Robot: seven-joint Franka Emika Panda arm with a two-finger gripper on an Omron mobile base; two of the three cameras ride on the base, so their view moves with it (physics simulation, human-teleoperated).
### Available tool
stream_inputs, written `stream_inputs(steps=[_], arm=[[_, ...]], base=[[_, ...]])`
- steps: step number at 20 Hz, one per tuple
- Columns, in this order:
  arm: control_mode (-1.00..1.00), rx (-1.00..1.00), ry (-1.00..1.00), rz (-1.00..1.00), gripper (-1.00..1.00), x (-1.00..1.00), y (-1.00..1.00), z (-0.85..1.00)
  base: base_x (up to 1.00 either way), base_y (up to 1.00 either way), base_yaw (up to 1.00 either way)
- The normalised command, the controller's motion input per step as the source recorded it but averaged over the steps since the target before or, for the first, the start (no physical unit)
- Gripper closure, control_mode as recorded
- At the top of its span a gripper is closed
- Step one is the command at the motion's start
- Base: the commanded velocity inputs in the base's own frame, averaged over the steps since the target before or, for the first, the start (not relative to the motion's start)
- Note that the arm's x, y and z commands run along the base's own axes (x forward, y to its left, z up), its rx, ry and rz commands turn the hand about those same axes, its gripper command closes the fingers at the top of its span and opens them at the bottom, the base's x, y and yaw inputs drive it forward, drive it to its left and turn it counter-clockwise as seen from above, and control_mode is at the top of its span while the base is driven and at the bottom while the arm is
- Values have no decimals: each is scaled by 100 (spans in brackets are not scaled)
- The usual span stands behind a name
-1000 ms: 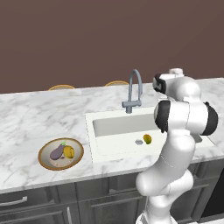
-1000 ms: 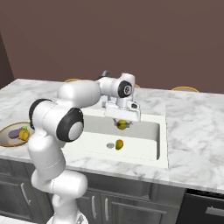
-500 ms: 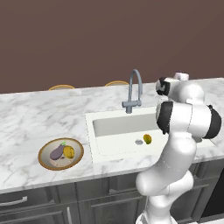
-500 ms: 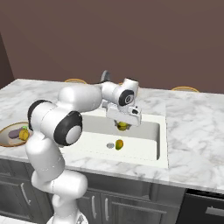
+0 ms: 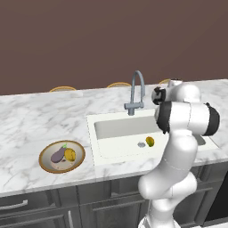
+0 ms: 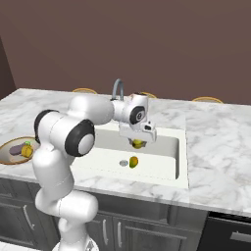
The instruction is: There is a mixed pile of frozen fruits and vegetables on the counter. Locate all the frozen vegetables and place the items in a bowl on the counter. Take all the frozen fruits and defrost them in a running sink.
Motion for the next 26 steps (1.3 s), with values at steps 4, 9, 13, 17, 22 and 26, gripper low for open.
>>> stream_inputs(steps=[4, 9, 13, 17, 22, 26], arm=[[-100, -3, 0, -4, 100, 57, -8, -41], [-100, -2, 0, -6, 100, 34, -16, -45], [-100, -4, 0, -6, 100, 31, -13, -45], [-100, -4, 0, -8, 100, 32, -7, -46], [-100, -2, -3, -8, 100, 22, -5, -47], [-100, 0, 0, -9, 100, 38, -12, -49]], base=[[0, 0, 0], [0, 0, 0], [0, 0, 0], [0, 0, 0], [0, 0, 0], [0, 0, 0]])
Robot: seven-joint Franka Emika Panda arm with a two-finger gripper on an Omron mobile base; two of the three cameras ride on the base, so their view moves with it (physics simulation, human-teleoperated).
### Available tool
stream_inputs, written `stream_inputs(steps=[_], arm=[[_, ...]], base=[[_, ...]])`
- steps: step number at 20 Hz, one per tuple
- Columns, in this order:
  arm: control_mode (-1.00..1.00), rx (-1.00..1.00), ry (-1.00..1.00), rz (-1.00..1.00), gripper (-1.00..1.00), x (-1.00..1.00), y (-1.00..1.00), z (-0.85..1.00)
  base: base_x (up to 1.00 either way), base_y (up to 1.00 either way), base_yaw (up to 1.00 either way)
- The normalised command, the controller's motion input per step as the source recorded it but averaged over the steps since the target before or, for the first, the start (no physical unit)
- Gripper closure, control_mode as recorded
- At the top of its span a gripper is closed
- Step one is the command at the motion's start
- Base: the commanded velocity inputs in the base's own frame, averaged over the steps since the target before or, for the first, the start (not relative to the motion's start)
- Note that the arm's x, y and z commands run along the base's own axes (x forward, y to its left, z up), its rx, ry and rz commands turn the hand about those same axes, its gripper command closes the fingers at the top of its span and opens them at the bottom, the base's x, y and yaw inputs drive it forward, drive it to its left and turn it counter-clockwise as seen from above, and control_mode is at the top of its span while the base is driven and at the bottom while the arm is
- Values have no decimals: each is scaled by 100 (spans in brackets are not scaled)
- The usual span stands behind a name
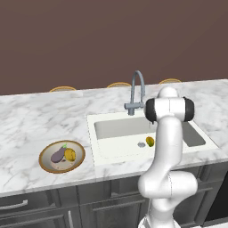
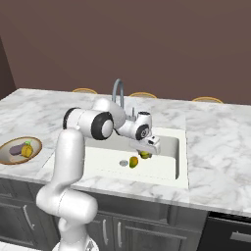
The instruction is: There is a mixed pile of frozen fruits and vegetables on the counter. Locate all the frozen vegetables and place the items in a bowl on the counter. Take all the frozen fruits and defrost them in a running sink.
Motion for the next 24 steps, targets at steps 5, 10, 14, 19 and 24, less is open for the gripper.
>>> stream_inputs(steps=[5, 10, 14, 19, 24], arm=[[-100, -1, 0, -8, 100, 44, -16, -47], [-100, 0, -1, -5, 100, 33, -9, -39], [-100, 0, 2, -2, 100, -1, -1, -37], [-100, 0, 2, -5, 100, 0, -6, -50], [-100, 1, 0, -2, -100, 0, 0, -31]], base=[[0, 0, 0], [0, 0, 0], [0, 0, 0], [0, 0, 0], [0, 0, 0]])
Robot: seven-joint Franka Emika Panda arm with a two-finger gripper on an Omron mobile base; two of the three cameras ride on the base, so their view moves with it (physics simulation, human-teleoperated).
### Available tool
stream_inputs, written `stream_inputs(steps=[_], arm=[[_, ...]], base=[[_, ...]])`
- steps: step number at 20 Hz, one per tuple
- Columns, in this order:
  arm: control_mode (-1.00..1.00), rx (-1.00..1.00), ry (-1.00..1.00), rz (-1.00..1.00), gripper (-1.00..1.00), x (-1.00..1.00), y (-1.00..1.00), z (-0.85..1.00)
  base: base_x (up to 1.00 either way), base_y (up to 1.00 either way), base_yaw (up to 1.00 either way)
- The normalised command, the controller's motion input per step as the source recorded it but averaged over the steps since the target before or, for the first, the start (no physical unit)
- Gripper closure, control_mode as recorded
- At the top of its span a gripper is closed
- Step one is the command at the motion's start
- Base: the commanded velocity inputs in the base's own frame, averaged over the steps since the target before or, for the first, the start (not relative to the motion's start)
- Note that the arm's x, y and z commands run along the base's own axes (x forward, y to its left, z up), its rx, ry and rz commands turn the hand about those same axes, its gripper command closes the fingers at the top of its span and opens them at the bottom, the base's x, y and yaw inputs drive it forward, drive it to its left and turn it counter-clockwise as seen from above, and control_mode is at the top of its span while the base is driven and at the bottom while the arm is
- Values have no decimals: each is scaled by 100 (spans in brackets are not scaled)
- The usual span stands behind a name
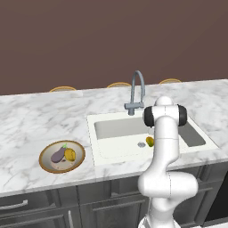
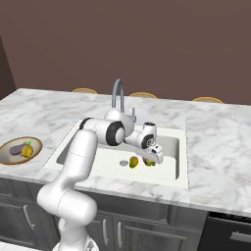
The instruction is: There is a mixed pile of frozen fruits and vegetables on the counter. Locate all the frozen vegetables and place the items in a bowl on the counter. Take all the frozen fruits and defrost them in a running sink.
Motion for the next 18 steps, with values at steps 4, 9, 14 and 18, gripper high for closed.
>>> stream_inputs(steps=[4, 9, 14, 18], arm=[[-100, 0, 0, 0, -100, 0, 0, 0], [-100, 0, 1, 0, -100, -9, 0, 4], [-100, 0, 1, 14, -100, -26, -4, 50], [-100, 0, 1, 21, -100, -32, -1, 71]], base=[[0, 0, 0], [0, 0, 0], [0, 0, 0], [0, 0, 0]])
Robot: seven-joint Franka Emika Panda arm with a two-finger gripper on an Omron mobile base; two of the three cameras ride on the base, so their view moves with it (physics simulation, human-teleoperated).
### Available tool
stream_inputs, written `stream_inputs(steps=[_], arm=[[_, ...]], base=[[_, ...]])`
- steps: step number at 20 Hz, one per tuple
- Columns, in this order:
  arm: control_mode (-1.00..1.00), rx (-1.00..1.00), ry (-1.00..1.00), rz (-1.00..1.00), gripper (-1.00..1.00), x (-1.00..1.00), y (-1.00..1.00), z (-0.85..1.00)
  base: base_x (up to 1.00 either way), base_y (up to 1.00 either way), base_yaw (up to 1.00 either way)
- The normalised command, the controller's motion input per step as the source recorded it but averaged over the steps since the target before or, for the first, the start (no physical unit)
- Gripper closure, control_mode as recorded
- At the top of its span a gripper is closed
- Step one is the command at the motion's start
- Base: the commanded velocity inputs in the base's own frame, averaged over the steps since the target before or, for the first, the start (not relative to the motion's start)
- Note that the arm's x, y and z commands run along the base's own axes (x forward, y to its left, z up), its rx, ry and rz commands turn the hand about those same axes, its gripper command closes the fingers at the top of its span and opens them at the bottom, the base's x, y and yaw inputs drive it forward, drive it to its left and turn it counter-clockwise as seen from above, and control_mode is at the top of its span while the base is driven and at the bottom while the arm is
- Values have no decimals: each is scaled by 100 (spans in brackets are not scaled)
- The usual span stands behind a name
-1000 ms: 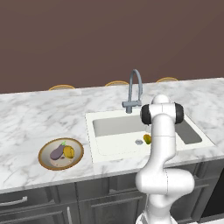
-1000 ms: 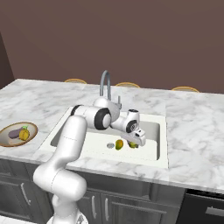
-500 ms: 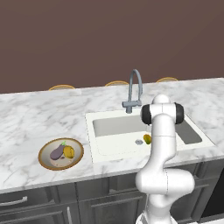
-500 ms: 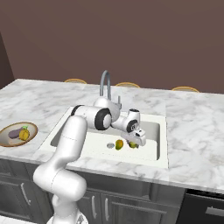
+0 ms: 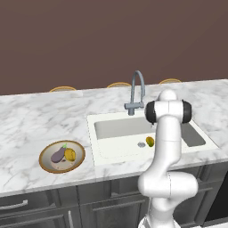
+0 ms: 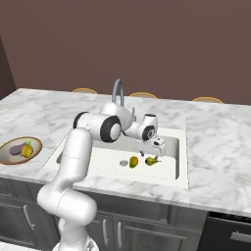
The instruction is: There is a mixed pile of frozen fruits and vegetables on the counter. Locate all the frozen vegetables and place the items in a bowl on the counter. Take all the frozen fruits and defrost them in a running sink.
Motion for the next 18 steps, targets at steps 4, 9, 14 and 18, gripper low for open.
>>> stream_inputs(steps=[4, 9, 14, 18], arm=[[-100, 0, 2, 21, -100, -31, 0, 75], [-100, 4, 1, 17, -100, -28, 0, 83], [-100, 4, -1, 12, -100, -37, 6, 88], [-100, 6, -3, 6, -100, -38, 14, 95]], base=[[0, 0, 0], [0, 0, 0], [0, 0, 0], [0, 0, 0]])
